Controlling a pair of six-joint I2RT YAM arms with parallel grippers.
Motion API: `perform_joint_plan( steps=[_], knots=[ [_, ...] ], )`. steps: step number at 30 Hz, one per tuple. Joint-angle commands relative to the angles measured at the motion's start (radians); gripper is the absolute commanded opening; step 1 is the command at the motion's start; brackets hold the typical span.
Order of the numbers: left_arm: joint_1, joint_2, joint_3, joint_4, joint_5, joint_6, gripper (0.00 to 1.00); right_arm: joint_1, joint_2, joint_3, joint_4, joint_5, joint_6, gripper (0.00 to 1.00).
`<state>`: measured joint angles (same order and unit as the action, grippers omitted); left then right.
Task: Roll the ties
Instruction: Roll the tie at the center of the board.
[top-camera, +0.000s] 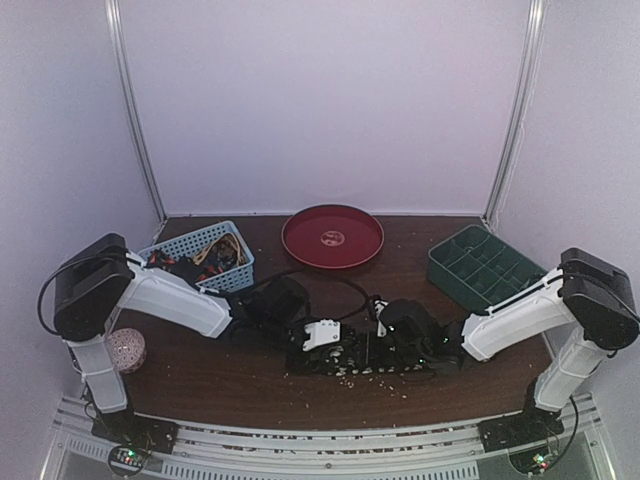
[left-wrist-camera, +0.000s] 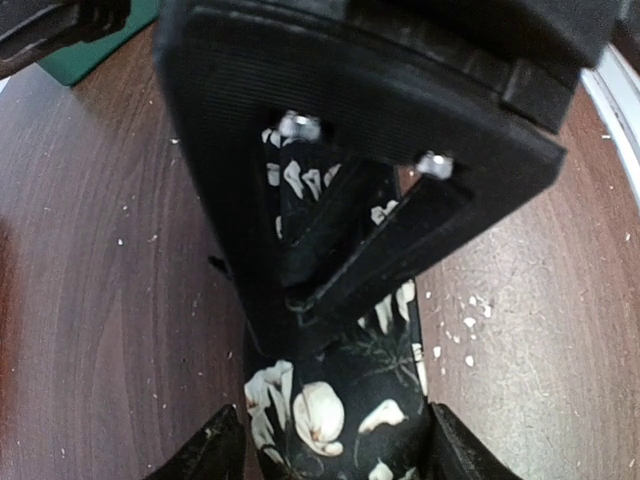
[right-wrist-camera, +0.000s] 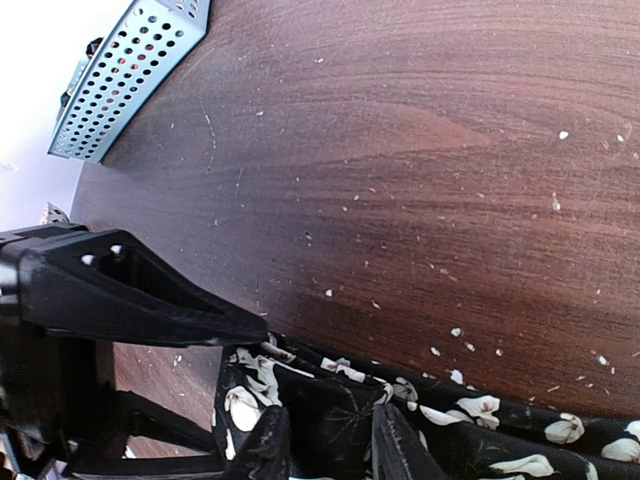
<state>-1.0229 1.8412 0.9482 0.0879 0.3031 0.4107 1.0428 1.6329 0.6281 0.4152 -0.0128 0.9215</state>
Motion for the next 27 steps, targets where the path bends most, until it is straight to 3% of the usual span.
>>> perform_joint_plan(
  steps=[1, 9, 20, 24, 27],
  knots=[
    [0.003, 0.023, 0.042, -0.003, 0.016, 0.026, 0.62, -0.004, 0.011, -0.021, 0.029, -0.011, 0.008, 0.29],
    [0.01, 0.042, 0.05, -0.01, 0.018, 0.026, 0.61, -0.004, 0.01, -0.029, 0.035, -0.009, 0.005, 0.29],
    [0.011, 0.03, 0.041, -0.04, 0.095, 0.044, 0.42, -0.004, 0.014, -0.053, 0.074, -0.035, 0.022, 0.27],
    [0.01, 0.016, 0.027, -0.031, 0.076, 0.044, 0.42, -0.004, 0.014, -0.058, 0.071, -0.036, 0.021, 0.27],
    [0.011, -0.014, 0.009, -0.006, 0.046, 0.025, 0.53, -0.004, 0.013, -0.062, 0.071, -0.039, 0.024, 0.27]
  ],
)
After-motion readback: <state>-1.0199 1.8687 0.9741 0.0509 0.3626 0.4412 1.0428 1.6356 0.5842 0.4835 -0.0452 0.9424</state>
